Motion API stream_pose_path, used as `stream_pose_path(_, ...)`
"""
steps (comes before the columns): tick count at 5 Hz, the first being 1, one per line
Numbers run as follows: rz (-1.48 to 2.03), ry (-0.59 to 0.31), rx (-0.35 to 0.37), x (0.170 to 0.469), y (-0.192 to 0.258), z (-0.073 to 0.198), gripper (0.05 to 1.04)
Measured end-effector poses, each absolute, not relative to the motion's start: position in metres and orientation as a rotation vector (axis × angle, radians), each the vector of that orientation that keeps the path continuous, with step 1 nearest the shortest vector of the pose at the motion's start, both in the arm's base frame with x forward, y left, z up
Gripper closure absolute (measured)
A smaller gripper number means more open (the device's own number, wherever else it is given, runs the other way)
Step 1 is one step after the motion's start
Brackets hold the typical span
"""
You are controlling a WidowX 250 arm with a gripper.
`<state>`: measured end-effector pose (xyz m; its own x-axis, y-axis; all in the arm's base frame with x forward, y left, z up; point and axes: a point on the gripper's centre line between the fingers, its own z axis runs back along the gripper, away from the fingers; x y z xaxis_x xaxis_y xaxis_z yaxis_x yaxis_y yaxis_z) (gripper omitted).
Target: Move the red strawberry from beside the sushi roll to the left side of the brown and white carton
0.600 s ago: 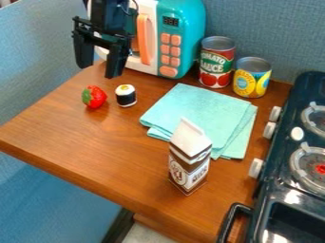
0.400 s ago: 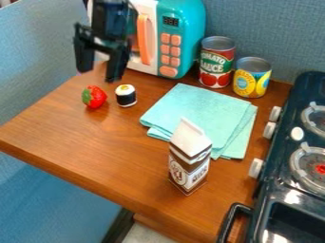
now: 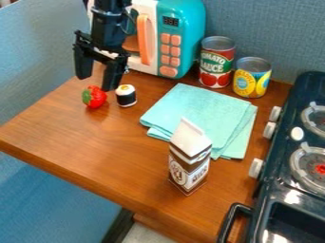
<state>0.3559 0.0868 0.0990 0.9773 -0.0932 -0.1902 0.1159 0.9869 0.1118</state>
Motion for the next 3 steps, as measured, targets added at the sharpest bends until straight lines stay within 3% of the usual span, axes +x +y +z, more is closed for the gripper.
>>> stream_pose_path(2,-0.149,0.246,0.133,0.356,0.112,0.08,0.082)
stream_pose_path(3,-0.155,0.233,0.129,0.364,0.125,0.08,0.082)
